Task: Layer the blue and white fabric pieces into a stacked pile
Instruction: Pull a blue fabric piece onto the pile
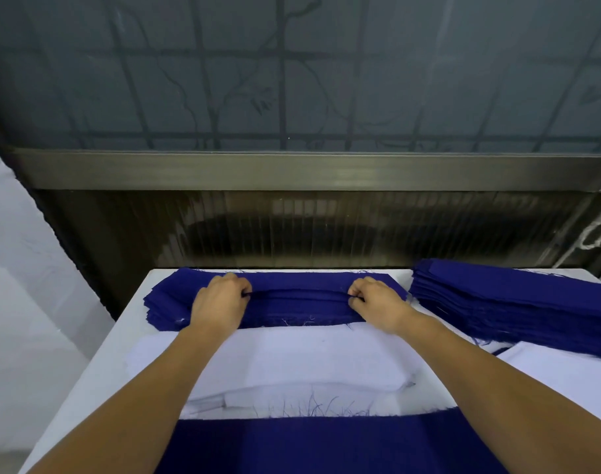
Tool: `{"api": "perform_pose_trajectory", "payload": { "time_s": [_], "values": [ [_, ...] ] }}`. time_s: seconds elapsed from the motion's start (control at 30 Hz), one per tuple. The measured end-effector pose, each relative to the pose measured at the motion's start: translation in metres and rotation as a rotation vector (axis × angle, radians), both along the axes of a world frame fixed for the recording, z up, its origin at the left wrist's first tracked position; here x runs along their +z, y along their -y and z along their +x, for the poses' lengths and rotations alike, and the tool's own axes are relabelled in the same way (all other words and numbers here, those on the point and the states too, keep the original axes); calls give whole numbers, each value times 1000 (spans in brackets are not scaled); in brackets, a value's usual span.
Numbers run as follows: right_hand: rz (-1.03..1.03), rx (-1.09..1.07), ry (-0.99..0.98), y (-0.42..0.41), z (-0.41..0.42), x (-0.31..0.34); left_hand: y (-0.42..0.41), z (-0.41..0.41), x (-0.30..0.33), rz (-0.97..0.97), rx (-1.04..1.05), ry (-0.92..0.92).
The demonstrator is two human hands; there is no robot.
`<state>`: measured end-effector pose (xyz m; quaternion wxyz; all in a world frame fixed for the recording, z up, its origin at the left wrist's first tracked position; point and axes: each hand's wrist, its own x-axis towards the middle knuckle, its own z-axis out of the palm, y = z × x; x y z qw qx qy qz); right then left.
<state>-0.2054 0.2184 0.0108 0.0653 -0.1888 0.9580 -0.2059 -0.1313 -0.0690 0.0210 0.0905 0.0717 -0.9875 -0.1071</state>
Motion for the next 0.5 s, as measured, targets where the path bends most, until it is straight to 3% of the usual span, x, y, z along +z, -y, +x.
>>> {"api": "perform_pose_trajectory", "payload": {
  "time_s": [0.23,0.5],
  "values": [
    [-9,-86,-92,-1,13,3,47,29,10,-46,118,41],
    [-91,3,-228,-47,100,33,44,89,23,-104,-103,-88]
  ]
}}
